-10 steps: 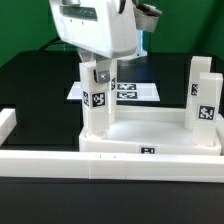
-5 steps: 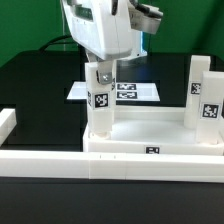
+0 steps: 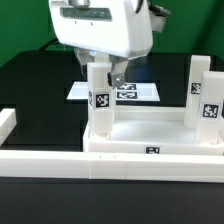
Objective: Assemble desk
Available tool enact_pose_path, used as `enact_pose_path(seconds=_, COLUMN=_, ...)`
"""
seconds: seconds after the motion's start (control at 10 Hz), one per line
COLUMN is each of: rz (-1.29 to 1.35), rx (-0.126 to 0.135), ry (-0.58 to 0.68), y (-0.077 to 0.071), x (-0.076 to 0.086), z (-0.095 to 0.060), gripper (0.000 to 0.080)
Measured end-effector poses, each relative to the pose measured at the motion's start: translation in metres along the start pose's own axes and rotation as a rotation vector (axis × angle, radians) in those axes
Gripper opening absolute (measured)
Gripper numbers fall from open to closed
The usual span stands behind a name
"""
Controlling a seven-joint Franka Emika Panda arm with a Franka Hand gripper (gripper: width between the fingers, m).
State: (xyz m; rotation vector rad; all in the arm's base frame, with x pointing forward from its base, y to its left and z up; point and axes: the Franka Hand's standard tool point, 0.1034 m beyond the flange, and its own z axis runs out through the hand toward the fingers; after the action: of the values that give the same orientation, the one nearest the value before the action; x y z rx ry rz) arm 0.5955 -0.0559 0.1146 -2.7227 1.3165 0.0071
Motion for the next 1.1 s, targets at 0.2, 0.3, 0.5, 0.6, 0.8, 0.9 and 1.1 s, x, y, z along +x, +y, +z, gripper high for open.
enact_pose_path(seconds=0.2, rz=-0.157, rx=0.0, ry=0.0, y=0.0002, x=0.0001, z=0.0, gripper=0.0648)
enact_pose_path(seconds=0.3, rz=-0.204, rx=0.0, ry=0.0, y=0.0002, x=0.0002, z=0.0001, gripper=0.0648)
enact_pose_path(seconds=0.5, rz=-0.417, rx=-0.024, ry=0.009, y=0.0028, x=0.0025, z=0.0004, gripper=0.0648)
enact_pose_path(seconds=0.6, rz=-0.504, rx=-0.028, ry=0.01, y=0.0028, x=0.0028, z=0.0003, gripper=0.0648)
enact_pose_path(seconds=0.8, rz=-0.637, rx=-0.044, ry=0.017, y=0.0011, x=0.0015, z=0.0006, gripper=0.0648)
enact_pose_path(seconds=0.9, rz=-0.71, rx=-0.047, ry=0.015, y=0.0012, x=0.0015, z=0.0007, gripper=0.0648)
enact_pose_path(seconds=1.1, rz=-0.907, rx=-0.078, ry=0.021, y=0.0, x=0.0013, z=0.0005, gripper=0.0648)
